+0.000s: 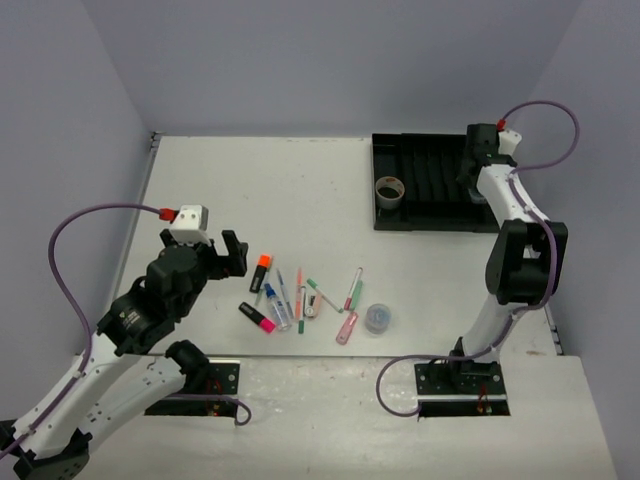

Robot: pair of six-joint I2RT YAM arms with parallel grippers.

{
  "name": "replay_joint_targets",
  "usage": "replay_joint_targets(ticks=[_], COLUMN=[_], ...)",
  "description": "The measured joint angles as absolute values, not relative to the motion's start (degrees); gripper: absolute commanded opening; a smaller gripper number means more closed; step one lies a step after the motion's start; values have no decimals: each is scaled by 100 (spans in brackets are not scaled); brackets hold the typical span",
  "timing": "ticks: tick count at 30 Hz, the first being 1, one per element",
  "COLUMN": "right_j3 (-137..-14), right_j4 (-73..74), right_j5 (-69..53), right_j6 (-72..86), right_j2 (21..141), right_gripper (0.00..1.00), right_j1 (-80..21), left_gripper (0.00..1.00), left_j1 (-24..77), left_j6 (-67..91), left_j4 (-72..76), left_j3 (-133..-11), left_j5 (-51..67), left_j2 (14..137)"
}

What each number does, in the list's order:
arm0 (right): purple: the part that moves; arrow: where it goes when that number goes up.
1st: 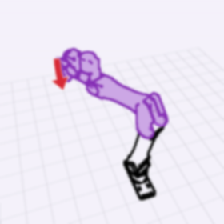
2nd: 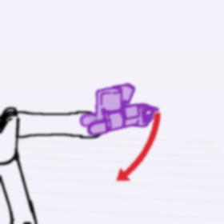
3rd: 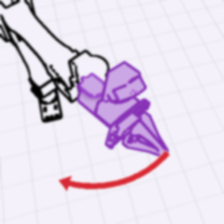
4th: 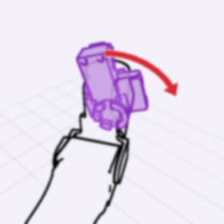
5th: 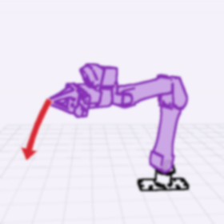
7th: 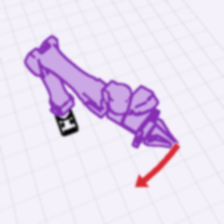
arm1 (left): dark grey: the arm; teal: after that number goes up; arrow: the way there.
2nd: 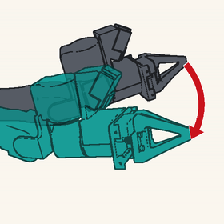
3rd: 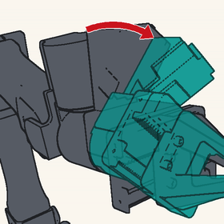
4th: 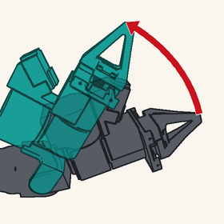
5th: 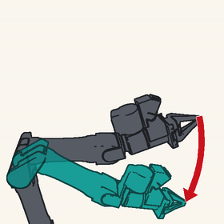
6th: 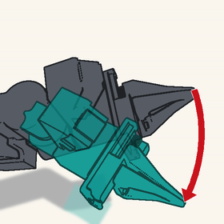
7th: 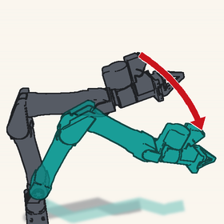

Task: Sort the stationery into containers
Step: Place the stationery in the storage box.

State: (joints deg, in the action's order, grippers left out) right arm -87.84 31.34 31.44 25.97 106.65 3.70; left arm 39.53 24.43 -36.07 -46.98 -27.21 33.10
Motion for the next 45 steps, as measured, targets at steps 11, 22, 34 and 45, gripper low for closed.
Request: replay_joint_targets(ticks=[11, 22, 34, 45], right_j3=[-9903, -10304, -10108, -10105], right_j4=[3276, 3619, 3653, 3659], right_j5=[3144, 3048, 3005, 2637], right_j6=[2231, 2155, 2198, 2289], right_j2=[11552, 12265, 12264, 12265], right_gripper=[29, 35, 36, 75], right_j1=[901, 952, 1084, 1199], left_gripper=[100, 100, 100, 100], left_j1=[4066, 4131, 4134, 4134], left_j6=[2445, 2445, 2445, 2445], left_j4=[-3607, -3607, -3607, -3607], left_j3=[-4696, -4696, -4696, -4696], left_j5=[-2726, -2727, -2727, -2727], left_j2=[3191, 3183, 3185, 3186])
